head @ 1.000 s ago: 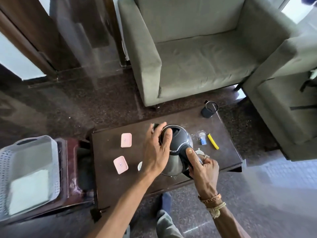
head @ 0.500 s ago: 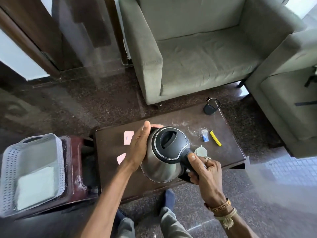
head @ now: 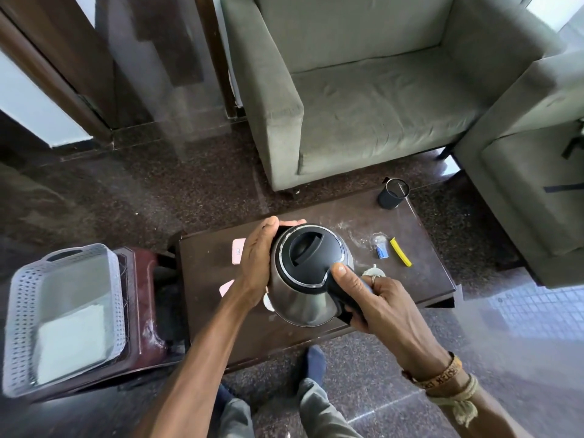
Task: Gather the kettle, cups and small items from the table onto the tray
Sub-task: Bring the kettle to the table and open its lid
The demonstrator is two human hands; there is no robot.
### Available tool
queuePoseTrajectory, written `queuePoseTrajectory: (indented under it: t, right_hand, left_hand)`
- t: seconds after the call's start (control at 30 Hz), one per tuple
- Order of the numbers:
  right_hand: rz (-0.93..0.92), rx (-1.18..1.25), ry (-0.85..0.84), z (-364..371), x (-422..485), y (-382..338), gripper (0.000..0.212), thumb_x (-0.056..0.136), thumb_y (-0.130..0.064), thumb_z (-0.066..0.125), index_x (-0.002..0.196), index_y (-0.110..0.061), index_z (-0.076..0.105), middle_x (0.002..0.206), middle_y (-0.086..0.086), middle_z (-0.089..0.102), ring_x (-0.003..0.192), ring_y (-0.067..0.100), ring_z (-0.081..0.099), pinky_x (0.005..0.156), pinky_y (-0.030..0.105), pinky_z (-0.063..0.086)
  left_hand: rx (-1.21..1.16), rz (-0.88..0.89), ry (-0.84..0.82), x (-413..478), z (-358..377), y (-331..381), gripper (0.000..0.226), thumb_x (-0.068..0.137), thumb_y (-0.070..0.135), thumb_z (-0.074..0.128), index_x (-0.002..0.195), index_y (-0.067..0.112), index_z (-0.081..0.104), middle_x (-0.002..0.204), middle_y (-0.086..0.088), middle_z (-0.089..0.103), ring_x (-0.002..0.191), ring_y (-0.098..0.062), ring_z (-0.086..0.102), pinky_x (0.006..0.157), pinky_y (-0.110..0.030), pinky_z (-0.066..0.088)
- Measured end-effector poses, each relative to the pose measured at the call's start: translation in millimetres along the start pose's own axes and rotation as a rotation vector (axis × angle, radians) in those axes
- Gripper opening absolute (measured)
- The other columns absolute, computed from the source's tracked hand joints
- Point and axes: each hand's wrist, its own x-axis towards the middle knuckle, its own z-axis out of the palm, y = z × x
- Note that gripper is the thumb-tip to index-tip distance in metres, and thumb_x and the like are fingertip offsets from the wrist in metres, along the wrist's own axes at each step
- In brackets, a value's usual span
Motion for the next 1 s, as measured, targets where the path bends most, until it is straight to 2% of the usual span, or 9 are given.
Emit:
queuePoseTrajectory:
  t: [0.1, 0.2, 0.33, 0.47, 0.6, 0.7, 0.87, 0.93, 1.0]
  right_hand:
    - [0.130, -0.013, -0.124, 0, -3, -1, 0.103, 0.063, -0.096, 0.050, 0.067, 0.006, 0.052, 0.056, 0.008, 0.055, 0.054, 0.017, 0.045, 0.061, 0.033, 0.035]
    - [0.233, -0.007, -0.154, 4, -4, -3, 0.112, 0.056, -0.102, 0.045, 0.071, 0.009, 0.047, 0.060, 0.008, 0.050, 0.056, 0.015, 0.046, 0.058, 0.025, 0.035]
    - [0.235, -0.071, -0.071, 4, -3, -5, 0.102, 0.056, -0.105, 0.035, 0.059, -0.003, 0.046, 0.054, 0.009, 0.055, 0.049, 0.015, 0.052, 0.060, 0.029, 0.041]
    - [0.161, -0.254, 0.027, 3, -3, -6, 0.097, 0.059, -0.104, 0.036, 0.053, -0.008, 0.040, 0.047, 0.006, 0.057, 0.046, 0.014, 0.055, 0.066, 0.039, 0.051]
    - [0.154, -0.332, 0.005, 2, -4, -12, 0.090, 0.049, -0.108, 0.034, 0.050, -0.018, 0.037, 0.044, 0.000, 0.048, 0.046, 0.014, 0.047, 0.062, 0.037, 0.045]
    - [0.177, -0.375, -0.014, 0, -4, -11, 0.092, 0.049, -0.108, 0.032, 0.049, -0.016, 0.040, 0.043, 0.002, 0.050, 0.046, 0.015, 0.049, 0.069, 0.044, 0.052]
    - [0.224, -0.348, -0.030, -3, -4, -9, 0.089, 0.051, -0.106, 0.036, 0.045, -0.018, 0.036, 0.043, 0.000, 0.048, 0.041, 0.010, 0.048, 0.061, 0.033, 0.045]
    - [0.245, -0.334, -0.043, -3, -3, -9, 0.087, 0.054, -0.104, 0.039, 0.044, -0.018, 0.036, 0.045, -0.001, 0.046, 0.041, 0.010, 0.051, 0.063, 0.033, 0.047]
    - [0.261, -0.337, -0.050, -2, -2, -8, 0.086, 0.056, -0.103, 0.040, 0.045, -0.018, 0.034, 0.044, -0.001, 0.047, 0.042, 0.011, 0.052, 0.064, 0.033, 0.047]
  left_hand:
    - [0.067, 0.030, -0.011, -3, 6, 3, 0.044, 0.108, 0.020, 0.035, 0.111, -0.009, 0.068, 0.116, -0.016, 0.073, 0.112, -0.029, 0.068, 0.100, -0.043, 0.052]
    - [0.144, 0.076, -0.031, -6, 9, 2, 0.041, 0.108, 0.013, 0.034, 0.109, -0.009, 0.068, 0.116, -0.016, 0.072, 0.112, -0.027, 0.068, 0.101, -0.039, 0.051]
    - [0.143, 0.105, -0.021, -9, 10, -3, 0.041, 0.108, 0.011, 0.032, 0.109, -0.010, 0.067, 0.116, -0.016, 0.072, 0.113, -0.026, 0.067, 0.103, -0.039, 0.050]
    - [0.133, 0.115, 0.035, -15, 10, -17, 0.045, 0.110, 0.023, 0.032, 0.111, 0.002, 0.072, 0.117, -0.007, 0.073, 0.118, -0.023, 0.064, 0.109, -0.047, 0.045]
    - [0.125, 0.173, 0.041, -20, 13, -27, 0.047, 0.106, 0.038, 0.033, 0.111, 0.013, 0.072, 0.119, 0.002, 0.073, 0.117, -0.016, 0.066, 0.106, -0.049, 0.048]
    - [0.114, 0.213, 0.042, -21, 17, -32, 0.043, 0.106, 0.038, 0.034, 0.111, 0.016, 0.071, 0.119, 0.005, 0.073, 0.118, -0.014, 0.065, 0.104, -0.044, 0.048]
    - [0.103, 0.233, 0.047, -24, 22, -38, 0.044, 0.105, 0.040, 0.035, 0.109, 0.017, 0.072, 0.119, 0.008, 0.072, 0.120, -0.013, 0.063, 0.104, -0.028, 0.047]
    - [0.097, 0.230, 0.047, -23, 23, -41, 0.045, 0.105, 0.039, 0.036, 0.108, 0.013, 0.072, 0.118, 0.006, 0.073, 0.119, -0.014, 0.064, 0.103, -0.029, 0.048]
    - [0.083, 0.219, 0.051, -21, 22, -44, 0.046, 0.104, 0.040, 0.036, 0.108, 0.011, 0.071, 0.118, 0.004, 0.073, 0.118, -0.017, 0.065, 0.104, -0.035, 0.049]
